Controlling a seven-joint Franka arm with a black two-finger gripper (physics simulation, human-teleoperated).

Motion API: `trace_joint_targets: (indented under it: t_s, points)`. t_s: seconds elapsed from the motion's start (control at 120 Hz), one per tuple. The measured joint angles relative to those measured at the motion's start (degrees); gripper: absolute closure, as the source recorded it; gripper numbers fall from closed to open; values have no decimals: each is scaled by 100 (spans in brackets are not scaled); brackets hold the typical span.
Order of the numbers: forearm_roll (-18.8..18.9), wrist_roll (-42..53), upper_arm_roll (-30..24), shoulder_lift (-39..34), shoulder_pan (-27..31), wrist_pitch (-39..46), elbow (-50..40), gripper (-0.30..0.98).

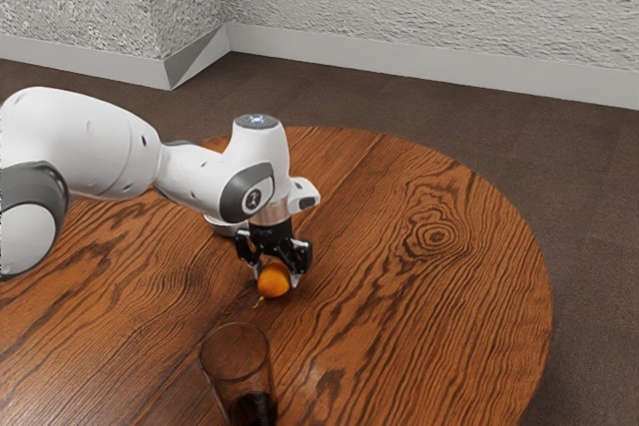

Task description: Place the pear in the bowl.

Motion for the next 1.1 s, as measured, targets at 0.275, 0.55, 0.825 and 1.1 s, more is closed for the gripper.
trace_joint_targets:
  t_s: [0.275,0.55,0.825,1.1]
  points:
    - [24,-116,14,-63,158,6,218,34]
    - [133,-213,-32,346,1249,-10,1638,37]
    - [130,-195,-382,908,2045,-35,2191,30]
    - [45,-106,-398,926,2069,-84,2127,10]
